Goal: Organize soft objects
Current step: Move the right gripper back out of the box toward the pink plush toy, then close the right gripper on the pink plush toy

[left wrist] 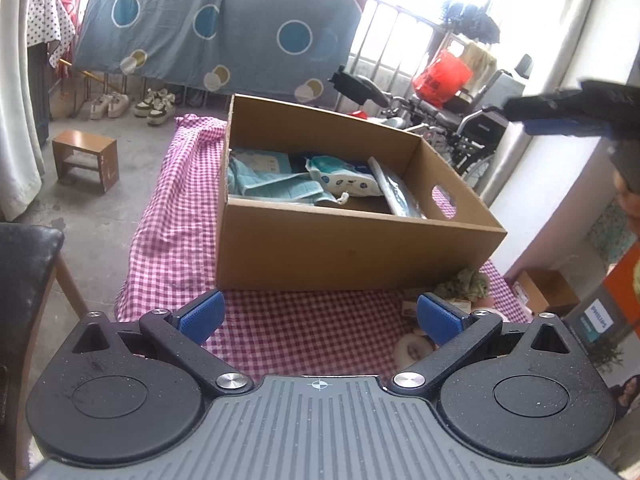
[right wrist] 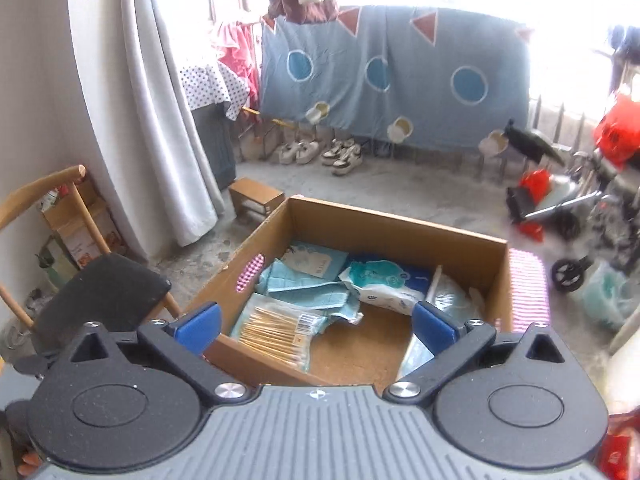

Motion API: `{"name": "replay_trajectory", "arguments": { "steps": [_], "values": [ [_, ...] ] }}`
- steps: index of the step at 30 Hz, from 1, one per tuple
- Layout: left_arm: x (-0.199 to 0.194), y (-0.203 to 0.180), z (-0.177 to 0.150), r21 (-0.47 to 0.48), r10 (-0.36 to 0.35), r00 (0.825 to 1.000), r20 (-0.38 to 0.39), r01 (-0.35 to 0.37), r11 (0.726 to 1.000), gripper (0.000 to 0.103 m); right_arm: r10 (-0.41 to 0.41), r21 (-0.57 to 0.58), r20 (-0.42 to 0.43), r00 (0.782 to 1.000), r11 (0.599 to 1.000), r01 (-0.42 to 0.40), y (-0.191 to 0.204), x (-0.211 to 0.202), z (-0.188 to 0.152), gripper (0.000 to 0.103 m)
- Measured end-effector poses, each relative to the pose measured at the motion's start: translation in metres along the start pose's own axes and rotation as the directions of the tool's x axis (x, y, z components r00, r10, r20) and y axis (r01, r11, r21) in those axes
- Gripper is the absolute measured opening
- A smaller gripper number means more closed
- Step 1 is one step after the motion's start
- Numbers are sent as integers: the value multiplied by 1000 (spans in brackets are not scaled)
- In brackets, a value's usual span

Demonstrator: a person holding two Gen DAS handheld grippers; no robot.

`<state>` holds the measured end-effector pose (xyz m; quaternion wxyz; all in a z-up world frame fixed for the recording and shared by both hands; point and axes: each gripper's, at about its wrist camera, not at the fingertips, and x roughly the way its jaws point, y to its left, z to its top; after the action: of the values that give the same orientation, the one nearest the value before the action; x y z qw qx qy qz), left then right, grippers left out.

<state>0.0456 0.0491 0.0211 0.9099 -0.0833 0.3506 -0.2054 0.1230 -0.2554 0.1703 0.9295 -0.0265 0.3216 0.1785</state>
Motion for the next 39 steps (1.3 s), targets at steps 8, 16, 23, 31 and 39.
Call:
{"name": "replay_trajectory", "arguments": {
  "steps": [8,16,23,31,39],
  "values": [
    [-3,-11,-5,57,82,996,18,-83,995,103,-194,-54,20,981,979,195,30,-22,-52,103],
    [0,-27,-13,109,214,976,30,-216,970,103,-313,29,33,949,950,312,28,-33,-82,103],
    [1,-41,-16,179,212,975,68,-221,959,103,-405,85,160,900,914,396,23,-61,-103,103],
    [13,-47,-28,178,136,990,48,-142,974,103,-382,265,150,912,904,335,-4,-81,-141,103],
    [34,-62,-37,192,14,1000,-1,-14,981,103,-379,390,76,922,862,322,-30,-76,-196,103]
  ]
}}
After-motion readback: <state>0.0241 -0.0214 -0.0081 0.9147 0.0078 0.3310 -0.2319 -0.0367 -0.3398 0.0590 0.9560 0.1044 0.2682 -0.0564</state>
